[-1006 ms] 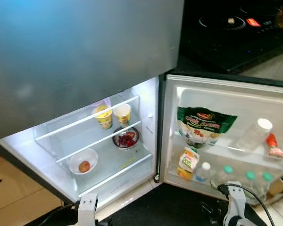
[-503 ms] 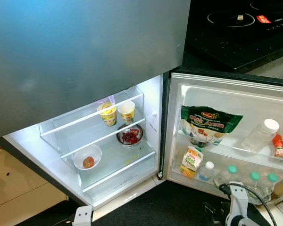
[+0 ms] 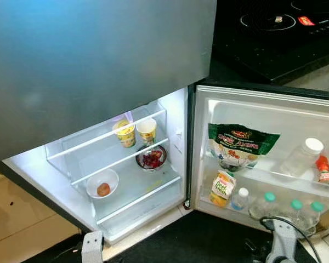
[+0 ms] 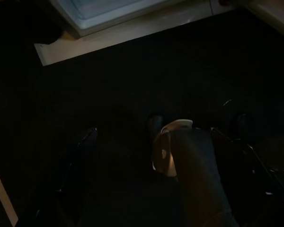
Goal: Restocking fridge
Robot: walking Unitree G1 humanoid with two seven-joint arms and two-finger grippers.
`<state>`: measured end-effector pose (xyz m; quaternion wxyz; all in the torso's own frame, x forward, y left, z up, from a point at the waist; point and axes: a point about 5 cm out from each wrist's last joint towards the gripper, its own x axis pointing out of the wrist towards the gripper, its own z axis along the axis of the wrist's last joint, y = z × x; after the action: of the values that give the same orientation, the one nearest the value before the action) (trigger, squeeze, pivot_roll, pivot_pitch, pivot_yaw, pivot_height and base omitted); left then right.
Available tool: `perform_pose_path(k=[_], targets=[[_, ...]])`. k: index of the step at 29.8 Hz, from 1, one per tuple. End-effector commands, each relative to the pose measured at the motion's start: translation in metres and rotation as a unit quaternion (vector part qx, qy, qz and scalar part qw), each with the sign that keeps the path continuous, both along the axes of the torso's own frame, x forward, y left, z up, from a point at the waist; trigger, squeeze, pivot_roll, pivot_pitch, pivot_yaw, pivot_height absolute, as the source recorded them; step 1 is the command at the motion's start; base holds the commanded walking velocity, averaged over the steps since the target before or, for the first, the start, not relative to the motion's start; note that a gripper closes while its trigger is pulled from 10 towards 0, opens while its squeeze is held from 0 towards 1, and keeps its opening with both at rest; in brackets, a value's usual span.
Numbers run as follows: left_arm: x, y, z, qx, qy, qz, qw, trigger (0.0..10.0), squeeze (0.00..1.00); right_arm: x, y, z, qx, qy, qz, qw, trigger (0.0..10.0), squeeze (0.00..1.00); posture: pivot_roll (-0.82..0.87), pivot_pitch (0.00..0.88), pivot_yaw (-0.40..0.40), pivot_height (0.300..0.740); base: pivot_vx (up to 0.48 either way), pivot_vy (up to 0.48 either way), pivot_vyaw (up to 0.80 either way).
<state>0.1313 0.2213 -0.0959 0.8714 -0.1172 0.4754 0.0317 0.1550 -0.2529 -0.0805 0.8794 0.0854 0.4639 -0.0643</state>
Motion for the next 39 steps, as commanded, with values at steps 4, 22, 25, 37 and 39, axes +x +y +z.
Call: perform_pose_path(k=[4, 22, 25, 37, 39], targets=[[-0.012, 0.001, -0.004, 0.004, 0.016, 0.006, 1.000, 10.0, 0.00, 0.004, -0.006, 0.004, 0.002, -0.011, -0.006, 1.000, 10.0, 0.00, -0.03, 0.000, 0.011, 0.740, 0.000, 0.000, 0.00], [-0.022, -0.016, -0.010, -0.010, 0.033, 0.000, 0.999, 10.0, 0.00, 0.005, -0.002, 0.002, -0.022, -0.001, 0.002, 1.000, 10.0, 0.00, -0.04, 0.000, 0.006, 0.740, 0.000, 0.000, 0.00], [-0.020, -0.014, -0.009, -0.008, 0.029, 0.000, 1.000, 10.0, 0.00, 0.000, -0.007, 0.001, -0.035, 0.010, -0.001, 0.999, 10.0, 0.00, -0.04, 0.000, 0.004, 0.740, 0.000, 0.000, 0.00], [-0.013, 0.000, -0.005, 0.005, 0.016, 0.028, 0.999, 10.0, 0.00, -0.001, -0.012, 0.002, -0.068, 0.026, -0.011, 0.997, 10.0, 0.00, -0.03, 0.000, -0.001, 0.740, 0.000, 0.000, 0.00], [-0.010, 0.001, -0.003, 0.002, 0.008, 0.035, 0.999, 10.0, 0.00, 0.000, -0.011, 0.002, -0.067, 0.025, -0.011, 0.997, 10.0, 0.00, -0.03, 0.000, -0.004, 0.740, 0.000, 0.000, 0.00]])
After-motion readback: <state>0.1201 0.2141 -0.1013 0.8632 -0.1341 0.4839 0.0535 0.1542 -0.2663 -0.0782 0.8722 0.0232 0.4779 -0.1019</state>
